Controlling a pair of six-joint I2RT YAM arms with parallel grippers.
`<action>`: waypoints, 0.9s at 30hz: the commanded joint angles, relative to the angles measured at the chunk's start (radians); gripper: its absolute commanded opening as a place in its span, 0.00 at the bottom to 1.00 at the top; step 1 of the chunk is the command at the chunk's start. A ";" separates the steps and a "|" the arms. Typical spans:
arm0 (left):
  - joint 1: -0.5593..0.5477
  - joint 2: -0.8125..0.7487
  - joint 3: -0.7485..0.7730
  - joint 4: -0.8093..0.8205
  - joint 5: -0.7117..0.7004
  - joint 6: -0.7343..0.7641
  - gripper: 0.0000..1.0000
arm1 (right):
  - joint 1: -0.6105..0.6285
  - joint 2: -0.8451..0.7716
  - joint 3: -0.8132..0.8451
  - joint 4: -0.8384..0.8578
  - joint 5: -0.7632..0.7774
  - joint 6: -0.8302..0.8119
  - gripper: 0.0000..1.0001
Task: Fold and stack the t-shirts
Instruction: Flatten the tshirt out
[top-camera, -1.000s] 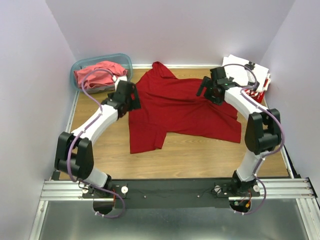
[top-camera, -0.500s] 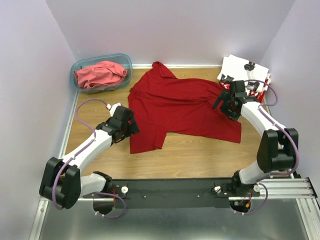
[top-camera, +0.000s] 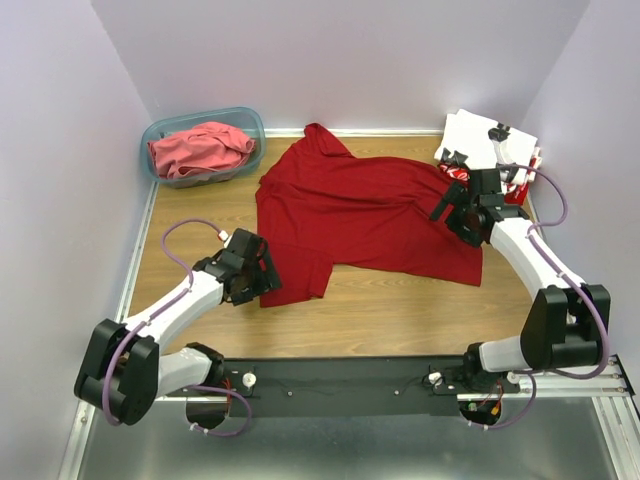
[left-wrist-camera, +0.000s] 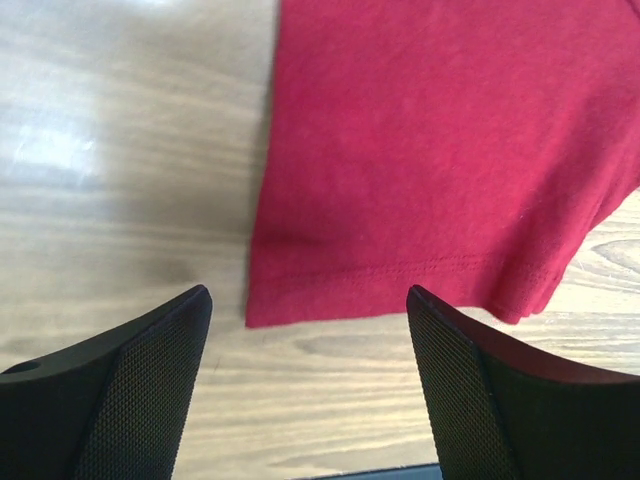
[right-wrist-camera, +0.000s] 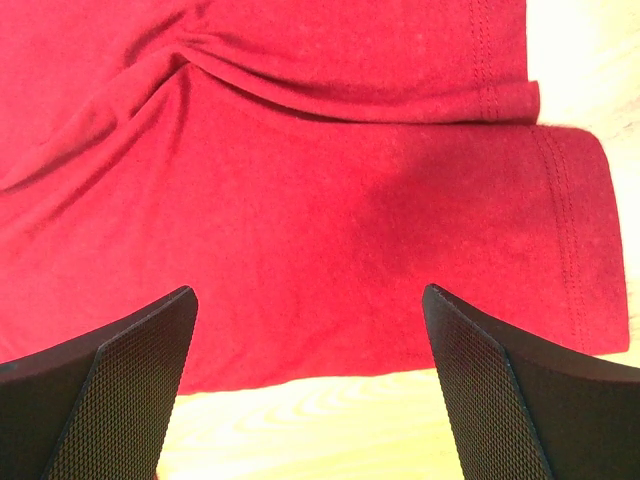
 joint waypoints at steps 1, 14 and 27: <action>-0.007 -0.052 -0.023 -0.070 -0.015 -0.073 0.84 | -0.011 -0.040 -0.032 -0.003 -0.019 0.012 1.00; -0.016 0.011 0.050 -0.127 -0.096 -0.119 0.75 | -0.022 -0.090 -0.052 -0.003 -0.042 0.005 1.00; -0.062 0.193 0.081 -0.128 -0.139 -0.153 0.66 | -0.031 -0.098 -0.049 0.014 -0.062 -0.002 1.00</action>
